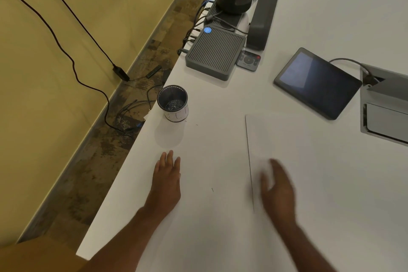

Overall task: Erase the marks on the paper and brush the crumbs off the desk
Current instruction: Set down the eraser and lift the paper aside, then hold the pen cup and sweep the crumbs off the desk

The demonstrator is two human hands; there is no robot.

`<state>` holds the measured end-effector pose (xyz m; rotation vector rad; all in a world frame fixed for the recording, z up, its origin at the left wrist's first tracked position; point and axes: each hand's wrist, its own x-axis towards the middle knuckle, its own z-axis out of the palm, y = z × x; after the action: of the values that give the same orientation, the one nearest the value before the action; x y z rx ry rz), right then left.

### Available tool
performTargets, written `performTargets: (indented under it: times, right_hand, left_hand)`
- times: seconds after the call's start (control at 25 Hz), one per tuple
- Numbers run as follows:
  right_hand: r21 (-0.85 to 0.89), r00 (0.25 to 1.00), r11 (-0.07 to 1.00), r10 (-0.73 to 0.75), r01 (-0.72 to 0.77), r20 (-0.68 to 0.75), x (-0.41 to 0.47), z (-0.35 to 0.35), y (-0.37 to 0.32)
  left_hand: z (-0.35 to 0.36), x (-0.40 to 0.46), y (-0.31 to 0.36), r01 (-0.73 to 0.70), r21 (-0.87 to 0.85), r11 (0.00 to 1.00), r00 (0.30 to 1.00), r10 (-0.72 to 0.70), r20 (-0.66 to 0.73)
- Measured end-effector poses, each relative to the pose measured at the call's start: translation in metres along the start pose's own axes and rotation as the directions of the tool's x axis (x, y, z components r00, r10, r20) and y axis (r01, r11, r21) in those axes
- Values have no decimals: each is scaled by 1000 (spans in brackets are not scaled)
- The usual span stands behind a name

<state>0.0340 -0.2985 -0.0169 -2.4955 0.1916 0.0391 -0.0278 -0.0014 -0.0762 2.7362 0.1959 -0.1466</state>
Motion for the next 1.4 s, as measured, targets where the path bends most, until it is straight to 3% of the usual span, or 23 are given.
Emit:
performTargets:
  times: [0.12, 0.2, 0.32, 0.44, 0.52, 0.6, 0.68, 0.76, 0.84, 0.92, 1.0, 1.08, 1.16, 1.2, 1.28, 1.4]
  right_hand:
    - [-85, 945, 974, -180, 210, 273, -84, 73, -34]
    - [-128, 929, 970, -155, 208, 335, -112, 107, -55]
    - [-62, 945, 993, -71, 96, 318, -95, 137, -102]
    - [136, 917, 969, -238, 204, 320, -46, 153, -133]
    - [304, 921, 938, -260, 169, 290, -17, 145, -139]
    - [396, 975, 916, -139, 60, 176, -4, 131, -130]
    - [352, 996, 935, 2, -35, 91, -13, 120, -109]
    - [178, 996, 984, 9, -25, 88, -46, 121, -91]
    - [-48, 980, 998, -34, 45, 195, -80, 134, -94]
    - [-126, 961, 990, -25, 62, 276, -87, 155, -114]
    - [-57, 952, 992, -90, 111, 294, -63, 167, -149]
    - [159, 934, 976, -188, 145, 304, -29, 167, -167]
    - [353, 968, 933, -149, 71, 201, -10, 155, -160]
    - [361, 987, 932, -74, 17, 144, -10, 149, -147]
    - [177, 996, 982, 45, -58, 77, -32, 139, -115]
    - [-179, 986, 982, -21, 51, 167, -91, 143, -97]
  left_hand:
    - [3, -1, 0, -16, -19, 1000, 1000, 15, -22]
    - [4, -2, -1, -24, -28, 999, 999, 24, -24]
    - [-1, 0, -3, -26, -116, 993, 998, 18, -66]
    - [-16, 5, -2, 14, -316, 949, 973, -86, -214]
    - [-34, 19, -2, 22, -440, 898, 929, -181, -323]
    - [-52, 44, -5, 50, -509, 859, 881, -278, -384]
    - [-67, 72, -10, 80, -542, 837, 845, -345, -409]
    - [-75, 99, -17, 98, -571, 815, 858, -359, -367]
    - [-77, 118, -24, 140, -649, 748, 914, -350, -206]
    - [-79, 131, -26, 157, -682, 714, 940, -320, -119]
    - [-79, 139, -25, 147, -687, 712, 954, -286, -92]
    - [-79, 144, -22, 142, -676, 723, 963, -258, -74]
    - [-78, 150, -21, 129, -681, 721, 967, -244, -76]
    - [-78, 153, -21, 121, -688, 715, 966, -244, -83]
    - [-78, 158, -21, 106, -713, 694, 963, -251, -102]
    - [-77, 163, -19, 75, -748, 659, 961, -249, -123]
